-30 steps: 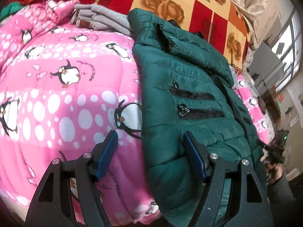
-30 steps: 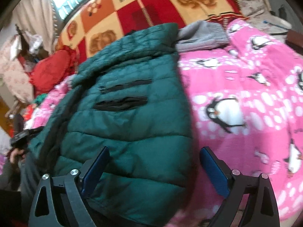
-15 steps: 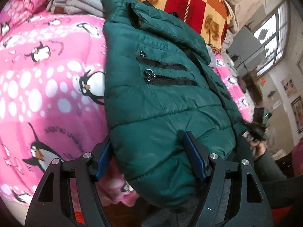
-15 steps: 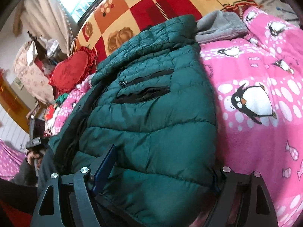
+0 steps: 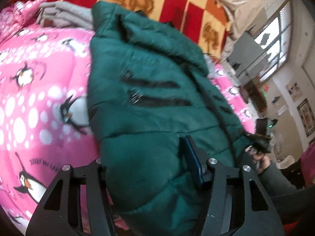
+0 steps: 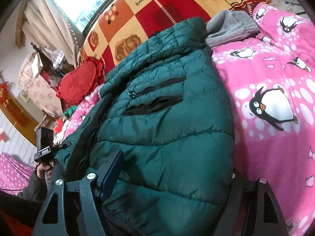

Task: Fold large clothes

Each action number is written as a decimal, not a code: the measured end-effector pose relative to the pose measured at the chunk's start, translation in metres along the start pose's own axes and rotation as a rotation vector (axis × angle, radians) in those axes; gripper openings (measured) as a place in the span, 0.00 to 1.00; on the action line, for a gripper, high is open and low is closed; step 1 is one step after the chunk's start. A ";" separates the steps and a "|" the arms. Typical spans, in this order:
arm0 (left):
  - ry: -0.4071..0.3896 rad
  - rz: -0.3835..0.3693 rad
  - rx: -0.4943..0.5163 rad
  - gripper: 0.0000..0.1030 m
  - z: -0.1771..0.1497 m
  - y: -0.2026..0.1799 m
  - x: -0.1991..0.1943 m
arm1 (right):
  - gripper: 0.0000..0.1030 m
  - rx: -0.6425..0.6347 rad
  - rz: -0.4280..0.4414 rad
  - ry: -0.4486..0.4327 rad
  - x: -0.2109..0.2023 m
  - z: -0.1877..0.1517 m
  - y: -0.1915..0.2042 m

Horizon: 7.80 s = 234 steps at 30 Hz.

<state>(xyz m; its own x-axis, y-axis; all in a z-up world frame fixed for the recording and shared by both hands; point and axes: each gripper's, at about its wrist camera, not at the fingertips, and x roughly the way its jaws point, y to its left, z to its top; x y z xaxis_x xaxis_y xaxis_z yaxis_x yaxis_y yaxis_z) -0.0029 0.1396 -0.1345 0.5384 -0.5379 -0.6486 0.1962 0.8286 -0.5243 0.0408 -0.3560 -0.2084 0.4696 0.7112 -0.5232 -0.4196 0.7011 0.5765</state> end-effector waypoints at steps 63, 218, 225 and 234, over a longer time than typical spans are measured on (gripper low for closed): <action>-0.264 0.015 -0.023 0.14 -0.019 -0.028 -0.102 | 0.17 -0.191 -0.125 -0.182 -0.090 -0.010 0.090; -0.261 0.346 -0.028 0.17 0.221 0.092 0.109 | 0.17 0.148 -0.350 -0.202 0.156 0.217 -0.010; -0.264 0.343 -0.029 0.17 0.221 0.092 0.108 | 0.18 0.149 -0.343 -0.210 0.154 0.216 -0.010; -0.272 0.336 -0.033 0.17 0.219 0.092 0.107 | 0.18 0.154 -0.334 -0.219 0.154 0.213 -0.011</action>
<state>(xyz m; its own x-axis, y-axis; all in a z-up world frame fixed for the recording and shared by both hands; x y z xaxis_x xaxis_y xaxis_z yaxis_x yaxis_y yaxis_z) 0.2525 0.1924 -0.1309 0.7654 -0.1747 -0.6194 -0.0511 0.9429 -0.3291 0.2834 -0.2653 -0.1613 0.7211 0.4073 -0.5604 -0.1040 0.8634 0.4936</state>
